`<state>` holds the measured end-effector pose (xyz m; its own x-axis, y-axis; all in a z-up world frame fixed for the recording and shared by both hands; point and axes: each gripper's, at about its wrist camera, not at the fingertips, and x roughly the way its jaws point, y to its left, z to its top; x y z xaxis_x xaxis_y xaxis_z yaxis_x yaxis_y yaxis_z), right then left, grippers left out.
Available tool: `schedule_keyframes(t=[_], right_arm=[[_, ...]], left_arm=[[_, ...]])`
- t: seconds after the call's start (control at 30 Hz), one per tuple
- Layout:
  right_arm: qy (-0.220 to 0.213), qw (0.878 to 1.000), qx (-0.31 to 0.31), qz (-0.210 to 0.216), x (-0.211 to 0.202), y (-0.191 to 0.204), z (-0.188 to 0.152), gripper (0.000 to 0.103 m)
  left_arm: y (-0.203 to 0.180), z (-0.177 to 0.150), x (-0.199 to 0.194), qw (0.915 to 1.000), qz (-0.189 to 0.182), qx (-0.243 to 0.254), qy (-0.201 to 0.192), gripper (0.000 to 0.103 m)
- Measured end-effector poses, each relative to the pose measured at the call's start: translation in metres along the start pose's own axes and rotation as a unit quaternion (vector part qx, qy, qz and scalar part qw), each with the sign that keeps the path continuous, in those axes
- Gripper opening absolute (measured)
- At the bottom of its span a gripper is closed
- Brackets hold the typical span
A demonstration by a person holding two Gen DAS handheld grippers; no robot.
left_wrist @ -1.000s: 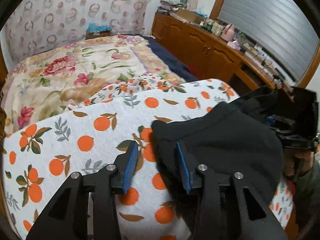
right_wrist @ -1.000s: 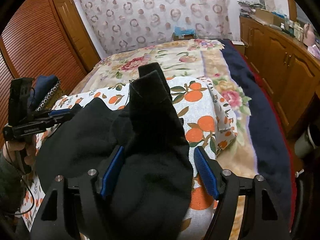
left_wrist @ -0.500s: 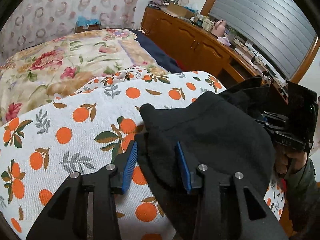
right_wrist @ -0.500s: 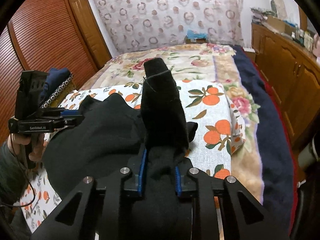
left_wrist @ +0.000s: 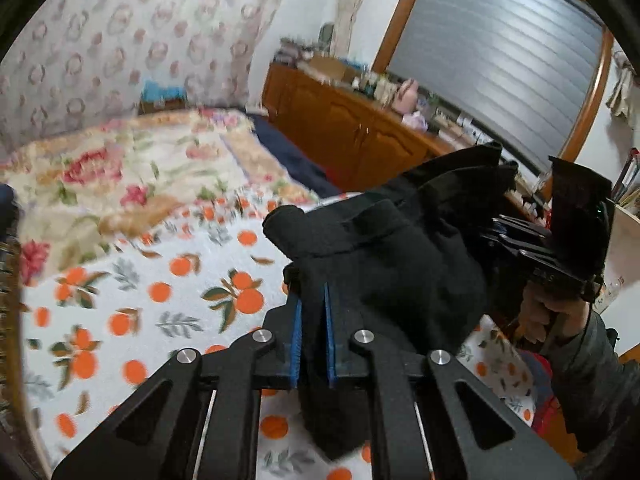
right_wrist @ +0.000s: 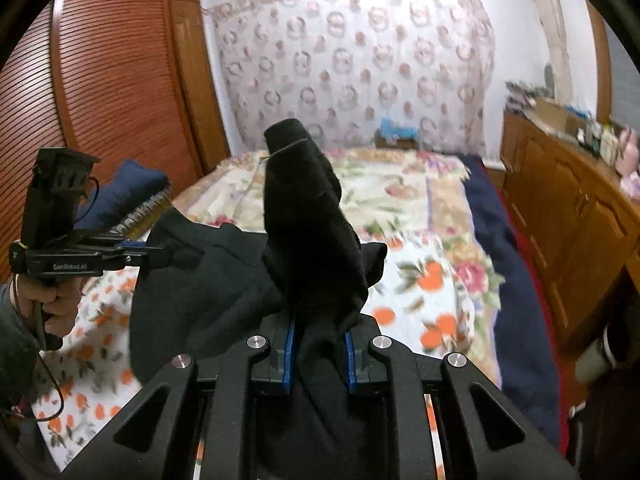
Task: Fold small clothes
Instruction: 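Carry the folded shirt with both tools to the stack of folded clothes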
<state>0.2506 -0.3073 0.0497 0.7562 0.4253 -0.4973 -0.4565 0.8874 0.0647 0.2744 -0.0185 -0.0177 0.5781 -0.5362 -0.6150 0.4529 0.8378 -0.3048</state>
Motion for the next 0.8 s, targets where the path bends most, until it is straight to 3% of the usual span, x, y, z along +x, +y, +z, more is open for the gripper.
schedule_keyframes(t=[0.23, 0.47, 0.63, 0.8], right_arm=[[-0.050, 0.997, -0.041, 0.031, -0.001, 0.048, 0.028, 0.017], [-0.085, 0.987, -0.096, 0.093, 0.026, 0.112, 0.076, 0.017], [-0.094, 0.974, -0.156, 0.139, 0.080, 0.161, 0.128, 0.017], [-0.075, 0.957, -0.219, 0.175, 0.154, 0.220, 0.175, 0.017]], left_arm=[[0.018, 0.001, -0.085, 0.9967, 0.046, 0.000, -0.067, 0.010], [0.065, -0.011, -0.179, 0.9830, 0.124, -0.026, -0.133, 0.010], [0.107, -0.032, -0.220, 0.9692, 0.175, -0.067, -0.160, 0.010], [0.155, -0.066, -0.245, 0.9523, 0.213, -0.126, -0.178, 0.010]])
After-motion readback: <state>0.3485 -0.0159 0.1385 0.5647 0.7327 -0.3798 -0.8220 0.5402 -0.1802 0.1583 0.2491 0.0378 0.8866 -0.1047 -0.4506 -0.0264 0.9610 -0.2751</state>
